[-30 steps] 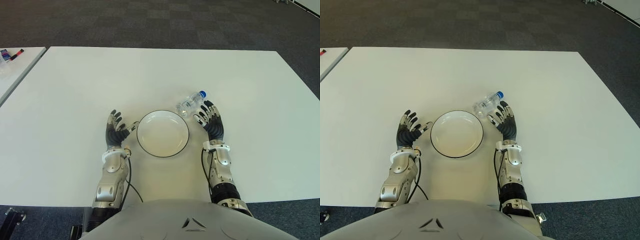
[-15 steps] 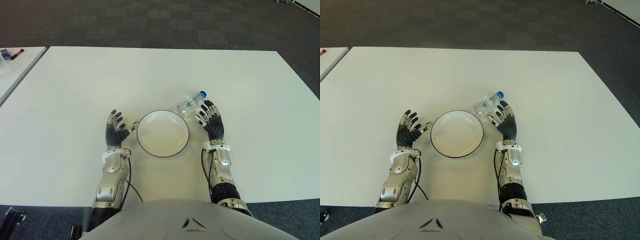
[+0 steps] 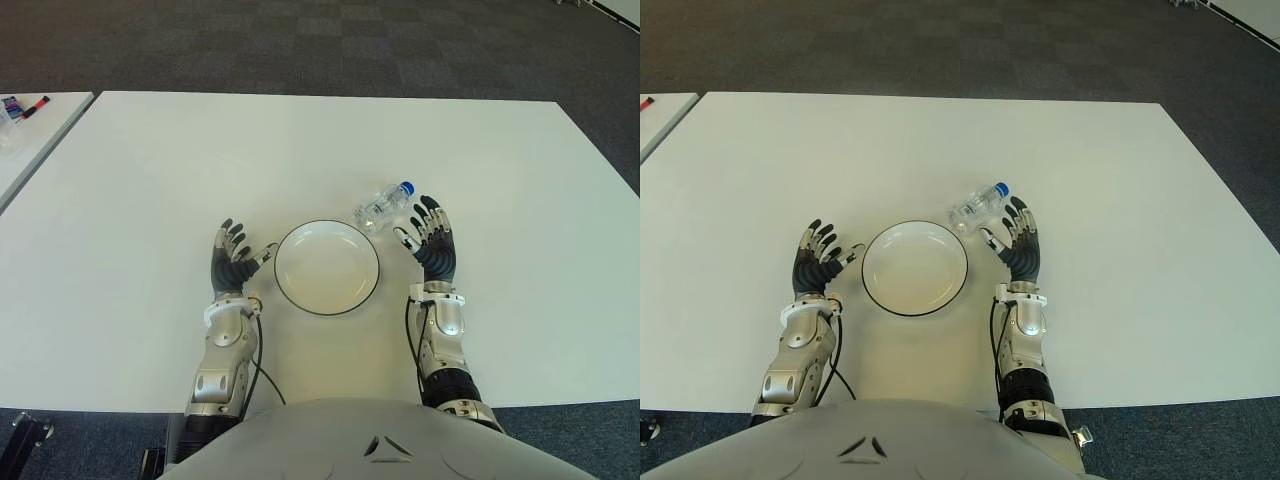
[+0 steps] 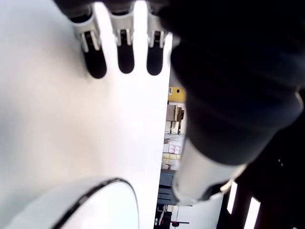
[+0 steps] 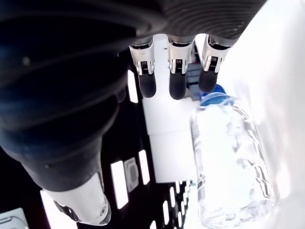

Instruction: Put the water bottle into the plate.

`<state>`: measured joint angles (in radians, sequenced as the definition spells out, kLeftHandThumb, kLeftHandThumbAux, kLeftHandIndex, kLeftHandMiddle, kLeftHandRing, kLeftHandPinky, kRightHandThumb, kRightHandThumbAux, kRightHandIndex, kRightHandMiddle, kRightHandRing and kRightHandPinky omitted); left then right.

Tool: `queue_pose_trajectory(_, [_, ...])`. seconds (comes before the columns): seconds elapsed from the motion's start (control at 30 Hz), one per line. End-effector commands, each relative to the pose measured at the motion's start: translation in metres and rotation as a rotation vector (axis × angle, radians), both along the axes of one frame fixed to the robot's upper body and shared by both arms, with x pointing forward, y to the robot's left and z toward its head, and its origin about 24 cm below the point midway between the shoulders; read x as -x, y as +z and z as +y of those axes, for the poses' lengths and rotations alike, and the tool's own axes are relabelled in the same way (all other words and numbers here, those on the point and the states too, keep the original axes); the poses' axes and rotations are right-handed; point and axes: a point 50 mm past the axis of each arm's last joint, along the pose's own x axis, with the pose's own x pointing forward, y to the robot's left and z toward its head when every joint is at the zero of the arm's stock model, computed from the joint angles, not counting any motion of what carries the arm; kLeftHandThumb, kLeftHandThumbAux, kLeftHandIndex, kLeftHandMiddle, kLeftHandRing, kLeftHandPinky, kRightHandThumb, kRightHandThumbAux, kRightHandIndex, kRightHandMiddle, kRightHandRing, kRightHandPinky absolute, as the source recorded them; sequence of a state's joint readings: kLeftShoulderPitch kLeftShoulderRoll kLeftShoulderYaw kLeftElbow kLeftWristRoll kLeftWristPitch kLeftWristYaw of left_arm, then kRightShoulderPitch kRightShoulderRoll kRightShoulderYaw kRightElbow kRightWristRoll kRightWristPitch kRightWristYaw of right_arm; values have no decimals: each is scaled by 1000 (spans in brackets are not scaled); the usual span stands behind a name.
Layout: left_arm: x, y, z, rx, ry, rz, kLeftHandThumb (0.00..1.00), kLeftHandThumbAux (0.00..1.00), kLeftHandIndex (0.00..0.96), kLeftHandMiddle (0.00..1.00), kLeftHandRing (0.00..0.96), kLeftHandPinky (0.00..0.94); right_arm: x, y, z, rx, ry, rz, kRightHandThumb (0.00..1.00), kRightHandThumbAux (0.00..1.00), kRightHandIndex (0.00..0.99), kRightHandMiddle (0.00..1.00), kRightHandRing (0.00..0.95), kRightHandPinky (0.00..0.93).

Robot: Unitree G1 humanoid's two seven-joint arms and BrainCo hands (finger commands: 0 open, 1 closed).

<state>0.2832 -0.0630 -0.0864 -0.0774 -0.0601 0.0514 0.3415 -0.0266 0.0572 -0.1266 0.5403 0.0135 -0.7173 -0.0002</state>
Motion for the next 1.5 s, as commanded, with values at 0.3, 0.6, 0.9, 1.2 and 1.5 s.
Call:
queue_pose_trajectory(0.3, [-1, -3, -15, 70, 17, 14, 0, 972, 98, 153, 139, 160, 7, 3, 5, 141, -21, -30, 0, 852, 99, 101, 81, 79])
queue_pose_trajectory(0.6, [-1, -4, -15, 74, 15, 13, 0, 970, 95, 150, 137, 162, 8, 5, 6, 159, -22, -33, 0, 842, 88, 92, 71, 49])
queue_pose_trajectory(0.9, [-1, -5, -15, 87, 18, 11, 0, 972, 95, 151, 139, 168, 8, 7, 7, 148, -21, -37, 0, 834, 81, 84, 59, 36])
queue_pose_trajectory(1.2, [-1, -5, -15, 100, 25, 4, 0, 981, 107, 155, 142, 169, 8, 7, 7, 140, -14, -35, 0, 818, 74, 69, 33, 3])
queue_pose_trajectory(1.5, [-1, -5, -15, 81, 15, 0, 0, 976, 108, 154, 139, 162, 9, 11, -2, 448, -28, -92, 0, 860, 70, 75, 107, 179])
